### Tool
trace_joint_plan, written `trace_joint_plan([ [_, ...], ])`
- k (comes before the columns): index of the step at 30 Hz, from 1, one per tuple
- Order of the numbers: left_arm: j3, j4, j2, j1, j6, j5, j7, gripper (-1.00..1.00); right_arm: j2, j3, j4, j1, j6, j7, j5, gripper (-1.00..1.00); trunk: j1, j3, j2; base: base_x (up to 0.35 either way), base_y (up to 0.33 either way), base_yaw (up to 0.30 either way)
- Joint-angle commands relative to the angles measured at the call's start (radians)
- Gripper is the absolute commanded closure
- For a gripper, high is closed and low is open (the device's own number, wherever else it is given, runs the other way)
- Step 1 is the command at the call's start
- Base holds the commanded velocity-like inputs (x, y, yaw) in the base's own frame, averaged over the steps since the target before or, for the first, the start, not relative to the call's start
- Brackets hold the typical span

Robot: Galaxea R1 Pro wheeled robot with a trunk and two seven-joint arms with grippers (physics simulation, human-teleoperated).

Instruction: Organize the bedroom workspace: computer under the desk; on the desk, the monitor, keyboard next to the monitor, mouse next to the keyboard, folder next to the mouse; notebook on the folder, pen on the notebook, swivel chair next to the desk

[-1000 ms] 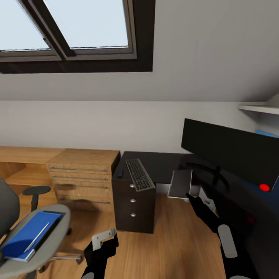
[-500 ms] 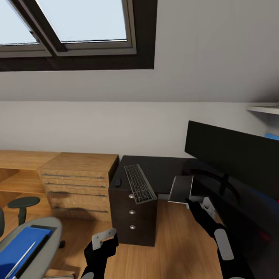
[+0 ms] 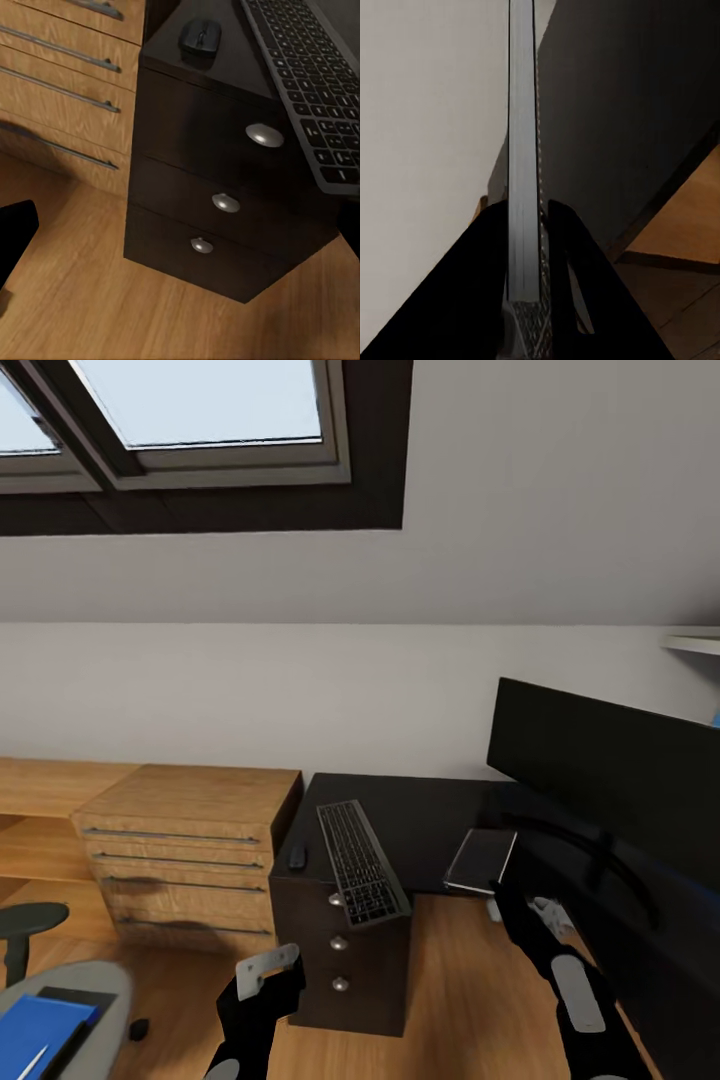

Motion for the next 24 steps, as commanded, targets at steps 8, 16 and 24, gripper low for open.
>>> trace_joint_plan([
  [8,-0.004,-0.006,0.0,-0.001,0.011,0.006,0.006,-1.0,-0.001,-0.005,0.077,-0.005,0.045,0.0,-0.111,1.0,0.001,-0.001,-0.001,0.289,0.0,0.0],
  [16,0.0,-0.028,-0.002,-0.001,0.01,0.01,0.007,-1.0,-0.001,-0.004,0.077,-0.005,0.103,-0.002,-0.309,1.0,0.008,-0.007,-0.015,0.037,0.0,0.0],
  [24,0.007,-0.03,-0.002,-0.001,0.012,0.011,0.008,-1.0,-0.006,-0.002,0.036,-0.004,0.107,0.0,-0.325,1.0,0.039,-0.033,-0.071,0.001,0.0,0.0],
])
